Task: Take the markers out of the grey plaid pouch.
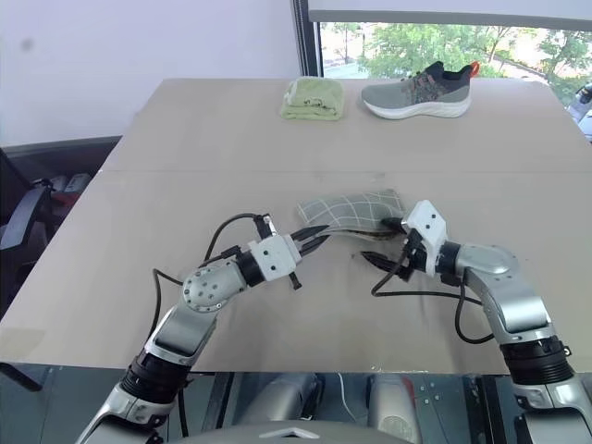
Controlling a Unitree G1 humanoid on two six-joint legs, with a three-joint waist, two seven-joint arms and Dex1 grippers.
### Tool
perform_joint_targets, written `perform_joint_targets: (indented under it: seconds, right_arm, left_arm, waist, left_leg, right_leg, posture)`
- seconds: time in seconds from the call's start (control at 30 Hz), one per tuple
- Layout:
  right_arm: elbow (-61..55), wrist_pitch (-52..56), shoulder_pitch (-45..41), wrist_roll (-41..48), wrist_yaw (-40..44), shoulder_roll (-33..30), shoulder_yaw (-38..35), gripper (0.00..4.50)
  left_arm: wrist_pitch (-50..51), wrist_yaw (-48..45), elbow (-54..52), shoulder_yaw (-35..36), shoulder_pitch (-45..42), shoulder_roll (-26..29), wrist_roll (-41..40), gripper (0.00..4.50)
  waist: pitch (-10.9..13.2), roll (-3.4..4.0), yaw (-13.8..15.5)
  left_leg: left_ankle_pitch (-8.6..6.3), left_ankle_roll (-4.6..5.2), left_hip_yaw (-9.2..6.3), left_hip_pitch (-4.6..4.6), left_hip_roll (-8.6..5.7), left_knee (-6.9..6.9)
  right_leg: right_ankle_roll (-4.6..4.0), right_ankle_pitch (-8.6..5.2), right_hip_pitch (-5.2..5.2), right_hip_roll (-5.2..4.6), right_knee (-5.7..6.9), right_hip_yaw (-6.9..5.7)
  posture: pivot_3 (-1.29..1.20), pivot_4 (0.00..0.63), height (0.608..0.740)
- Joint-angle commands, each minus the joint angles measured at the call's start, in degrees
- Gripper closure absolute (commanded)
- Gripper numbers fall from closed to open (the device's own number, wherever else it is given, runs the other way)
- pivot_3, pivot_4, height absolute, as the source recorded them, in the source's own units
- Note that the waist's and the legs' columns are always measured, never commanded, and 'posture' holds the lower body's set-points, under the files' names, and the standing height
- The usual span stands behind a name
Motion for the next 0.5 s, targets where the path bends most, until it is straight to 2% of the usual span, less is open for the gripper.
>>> perform_joint_targets:
  seconds: [0.03,0.17,0.2,0.23,0.33,0.5]
  right_arm:
    - [-1.0,-2.4,-0.4,-1.1,-0.4,-0.1,-0.4,0.08]
    - [-2.6,0.9,-0.8,4.7,-1.4,1.4,-5.0,0.08]
    - [-3.2,2.2,-0.8,6.7,-1.5,1.6,-6.5,0.57]
    - [-4.2,4.1,-0.6,9.3,-1.0,1.1,-8.0,0.63]
    - [-6.5,8.9,0.7,15.0,-0.2,0.3,-11.0,1.9]
    - [-8.2,14.3,1.6,22.1,-0.8,0.8,-13.5,4.38]
  left_arm:
    - [-0.6,0.3,-2.1,-0.3,-1.2,-0.8,-0.4,4.5]
    - [-1.0,0.3,-1.9,-0.1,-1.0,-0.6,-0.4,4.5]
    - [-1.1,0.3,-1.8,0.0,-0.9,-0.5,-0.4,4.5]
    - [-1.3,0.3,-1.7,0.0,-0.8,-0.4,-0.3,4.5]
    - [-1.5,0.4,-1.6,-0.1,-0.6,-0.3,-0.2,4.5]
    - [-2.0,0.5,-1.1,-0.4,-0.9,-0.5,0.1,4.5]
  waist:
    - [0.0,0.0,0.0]
    - [0.0,0.0,0.0]
    - [0.0,0.0,0.0]
    - [0.0,-0.01,0.0]
    - [0.0,-0.01,0.1]
    - [0.0,-0.02,0.0]
  left_leg:
    - [0.0,0.0,0.0,0.0,0.0,0.01]
    - [0.0,0.0,0.0,0.0,0.0,0.01]
    - [0.0,0.0,0.0,0.0,0.0,0.01]
    - [0.0,0.0,0.0,0.0,0.0,0.01]
    - [0.0,0.0,-0.01,-0.03,-0.01,0.02]
    - [0.0,0.0,-0.02,-0.02,0.0,0.02]
  right_leg:
    - [0.0,0.0,0.0,0.0,0.0,0.0]
    - [0.0,0.0,0.0,0.0,0.0,0.0]
    - [0.0,0.0,0.0,0.0,0.0,0.0]
    - [0.0,0.0,0.0,0.01,-0.01,0.0]
    - [0.0,0.0,0.0,0.0,-0.02,0.0]
    - [0.0,0.0,0.01,0.0,-0.03,0.0]
  posture:
    - [0.0,0.15,0.74]
    - [0.0,0.15,0.74]
    - [0.0,0.15,0.74]
    - [0.0,0.15,0.74]
    - [0.0,0.15,0.74]
    - [0.0,0.15,0.74]
